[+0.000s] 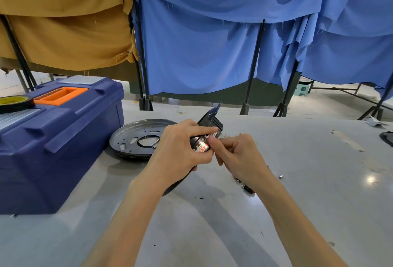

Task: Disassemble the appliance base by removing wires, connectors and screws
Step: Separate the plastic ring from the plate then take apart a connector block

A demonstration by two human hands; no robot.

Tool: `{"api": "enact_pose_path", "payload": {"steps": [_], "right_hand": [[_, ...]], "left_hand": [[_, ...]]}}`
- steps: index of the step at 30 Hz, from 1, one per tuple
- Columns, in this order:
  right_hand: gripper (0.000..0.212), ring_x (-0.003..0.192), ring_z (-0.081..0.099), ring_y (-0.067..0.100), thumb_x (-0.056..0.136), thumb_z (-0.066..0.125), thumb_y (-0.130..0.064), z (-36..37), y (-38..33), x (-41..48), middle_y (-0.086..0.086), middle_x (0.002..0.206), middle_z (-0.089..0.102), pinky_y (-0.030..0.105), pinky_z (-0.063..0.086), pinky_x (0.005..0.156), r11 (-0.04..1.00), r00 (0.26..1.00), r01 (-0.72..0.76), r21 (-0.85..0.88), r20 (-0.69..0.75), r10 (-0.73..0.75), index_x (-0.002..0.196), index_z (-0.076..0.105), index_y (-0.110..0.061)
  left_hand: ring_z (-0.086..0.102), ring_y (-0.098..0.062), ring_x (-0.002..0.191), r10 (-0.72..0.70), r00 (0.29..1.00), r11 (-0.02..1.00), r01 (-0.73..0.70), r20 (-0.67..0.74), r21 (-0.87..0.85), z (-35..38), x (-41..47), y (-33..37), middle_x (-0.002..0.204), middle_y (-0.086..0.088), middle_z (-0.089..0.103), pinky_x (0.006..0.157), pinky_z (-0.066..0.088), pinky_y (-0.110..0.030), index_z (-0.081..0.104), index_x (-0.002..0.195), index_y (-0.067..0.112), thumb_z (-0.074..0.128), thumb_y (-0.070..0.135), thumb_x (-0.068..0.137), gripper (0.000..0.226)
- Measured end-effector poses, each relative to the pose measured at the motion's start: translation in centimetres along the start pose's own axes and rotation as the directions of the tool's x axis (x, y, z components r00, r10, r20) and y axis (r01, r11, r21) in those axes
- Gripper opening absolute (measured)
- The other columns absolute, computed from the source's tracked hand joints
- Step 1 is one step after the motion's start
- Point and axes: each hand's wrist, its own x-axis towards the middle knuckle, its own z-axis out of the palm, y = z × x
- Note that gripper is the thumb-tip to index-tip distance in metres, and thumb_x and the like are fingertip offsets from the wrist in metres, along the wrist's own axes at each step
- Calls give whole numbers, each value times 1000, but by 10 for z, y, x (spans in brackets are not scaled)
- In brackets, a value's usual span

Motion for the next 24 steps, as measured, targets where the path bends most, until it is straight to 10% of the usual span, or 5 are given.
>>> {"api": "enact_pose_path", "payload": {"steps": [12, 17, 24], "right_hand": [[65, 35, 35, 10, 81, 48, -60, 0, 0, 0, -9, 34, 38, 15, 28, 41, 994, 999, -5, -106, -39, 1, 48, 56, -4], [83, 43, 32, 21, 75, 33, -75, 3, -2, 1, 15, 45, 46, 39, 33, 47, 970, 999, -5, -244, -51, -8, 55, 57, 2], [75, 36, 29, 14, 77, 36, -74, -2, -6, 1, -1, 35, 36, 21, 26, 42, 953, 999, -41, -300, -29, 34, 51, 57, -7]], "left_hand": [[60, -8, 77, -20, 999, 1000, 19, -29, -19, -1, 0, 4, 84, 7, 63, 45, 49, -12, 72, 108, 29, 78, 11, 69, 43], [60, -13, 70, -41, 998, 998, 39, -42, -54, -2, 1, 3, 84, 1, 64, 39, 50, -20, 73, 105, 29, 78, 8, 67, 44], [59, -12, 74, -34, 997, 999, 32, -65, -21, -1, 1, 3, 85, -2, 63, 42, 50, -17, 73, 105, 30, 77, 13, 66, 43]]}}
